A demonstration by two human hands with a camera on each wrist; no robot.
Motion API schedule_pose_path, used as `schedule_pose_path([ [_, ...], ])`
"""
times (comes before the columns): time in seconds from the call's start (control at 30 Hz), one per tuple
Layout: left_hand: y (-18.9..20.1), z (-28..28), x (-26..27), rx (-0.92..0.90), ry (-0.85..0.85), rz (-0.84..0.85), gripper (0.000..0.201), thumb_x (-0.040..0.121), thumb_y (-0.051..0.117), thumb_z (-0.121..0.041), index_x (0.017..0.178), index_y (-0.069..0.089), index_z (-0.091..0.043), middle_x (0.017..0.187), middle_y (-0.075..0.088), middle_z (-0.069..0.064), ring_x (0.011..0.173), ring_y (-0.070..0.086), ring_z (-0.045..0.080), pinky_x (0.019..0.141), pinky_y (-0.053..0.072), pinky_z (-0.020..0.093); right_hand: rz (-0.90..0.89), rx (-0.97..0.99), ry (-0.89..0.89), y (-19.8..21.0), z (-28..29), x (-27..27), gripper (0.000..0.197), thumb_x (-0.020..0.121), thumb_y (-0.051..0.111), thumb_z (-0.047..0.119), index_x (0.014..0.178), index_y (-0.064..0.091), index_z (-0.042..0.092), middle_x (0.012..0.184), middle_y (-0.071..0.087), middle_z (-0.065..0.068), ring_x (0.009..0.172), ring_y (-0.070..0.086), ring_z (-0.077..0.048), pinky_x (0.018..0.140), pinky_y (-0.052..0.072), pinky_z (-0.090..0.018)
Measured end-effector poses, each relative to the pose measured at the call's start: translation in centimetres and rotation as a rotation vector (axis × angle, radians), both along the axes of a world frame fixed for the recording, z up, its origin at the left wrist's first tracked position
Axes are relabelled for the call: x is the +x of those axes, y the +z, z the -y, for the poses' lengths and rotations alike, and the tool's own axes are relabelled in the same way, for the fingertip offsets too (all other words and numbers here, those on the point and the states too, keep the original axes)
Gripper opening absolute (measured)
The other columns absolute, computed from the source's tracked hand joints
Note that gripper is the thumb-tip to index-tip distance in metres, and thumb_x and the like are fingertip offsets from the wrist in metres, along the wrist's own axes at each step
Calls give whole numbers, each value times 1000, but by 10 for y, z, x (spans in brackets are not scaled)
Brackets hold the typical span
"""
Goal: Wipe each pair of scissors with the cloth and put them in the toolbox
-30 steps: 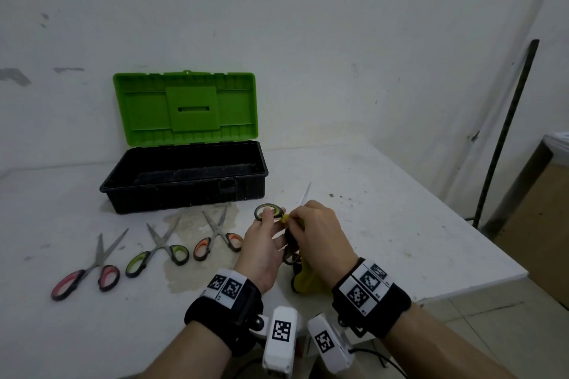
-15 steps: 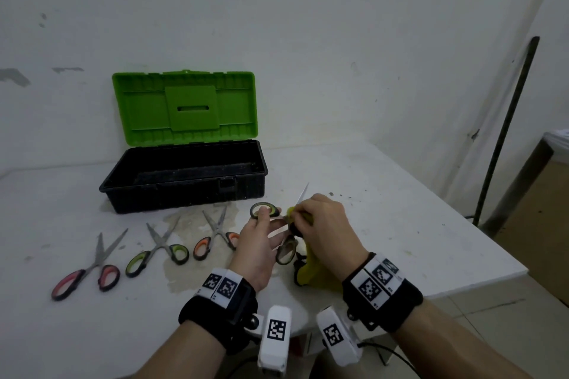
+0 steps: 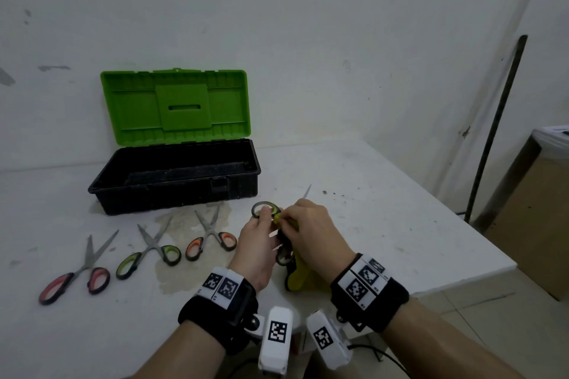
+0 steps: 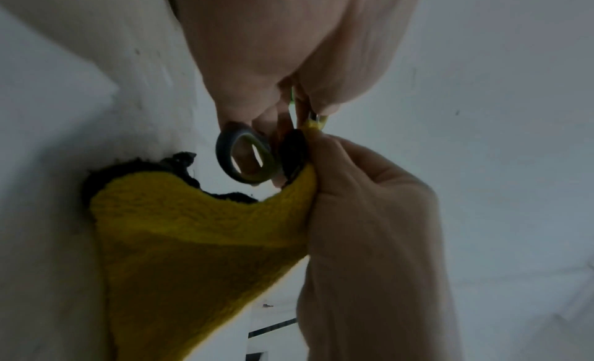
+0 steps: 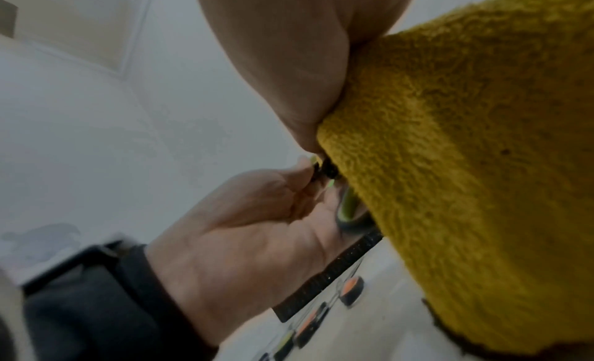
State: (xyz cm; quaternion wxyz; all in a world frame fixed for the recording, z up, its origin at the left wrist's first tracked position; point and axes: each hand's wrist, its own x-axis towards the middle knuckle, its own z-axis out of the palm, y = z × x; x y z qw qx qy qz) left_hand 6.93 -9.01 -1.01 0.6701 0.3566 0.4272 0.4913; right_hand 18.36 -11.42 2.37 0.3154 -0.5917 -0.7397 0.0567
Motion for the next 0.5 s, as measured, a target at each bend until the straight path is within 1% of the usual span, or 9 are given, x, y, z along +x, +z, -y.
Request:
schedule_pose_path([
  [0.07,0,0,0,2,-3,-8,41,106,41,-40,119,62,-8,112,74,13,104,71,32,96,54,54,12,-41,-39,-1,-2,6,21,94,56,20,91,74,9,88,62,-7,82,58,-21,74,48,-33],
  [0.1,0,0,-2,1,1,-12,40,106,41,-40,118,62,-8,111,74,13,103,71,31,93,56,50,18,-60,-61,0,-3,11,21,94,56,20,90,74,9,87,62,-6,83,58,-21,74,47,-33],
  [0.17,-1,-1,-6,3,15,-12,39,106,40,-39,114,62,-8,108,74,12,100,72,30,83,57,43,35,-81,-90,3,-4,18,21,94,56,20,89,74,10,87,62,-6,84,58,-21,74,47,-32],
  [0.2,-1,-1,-7,-3,17,-10,39,106,40,-39,114,62,-8,107,75,12,100,72,30,82,57,42,32,-72,-82,4,-3,19,21,94,57,20,89,74,10,86,62,-5,84,58,-20,74,47,-32],
  [0.3,-1,0,-3,-27,-4,5,41,106,39,-39,119,60,-7,112,73,16,102,70,35,93,55,52,8,-36,4,6,0,7,19,92,58,19,89,75,11,84,63,-5,80,58,-19,73,47,-32],
  [0.33,-1,1,-1,-31,-9,8,41,106,39,-40,119,61,-7,112,72,16,100,70,34,93,55,53,6,-39,21,5,0,1,19,92,58,19,88,75,10,84,62,-6,78,58,-20,72,48,-34],
  [0.4,-1,1,0,-40,-12,21,42,107,38,-40,120,61,-7,112,72,15,93,70,32,89,57,50,10,-60,13,2,0,-2,20,92,57,18,89,74,10,85,61,-7,79,58,-21,73,49,-37],
  [0.5,-2,1,-2,-47,-23,41,43,107,37,-38,124,58,-5,116,71,18,99,71,34,91,56,52,35,-88,-44,3,-1,6,21,93,57,21,93,75,9,89,64,-8,84,59,-23,77,50,-38],
])
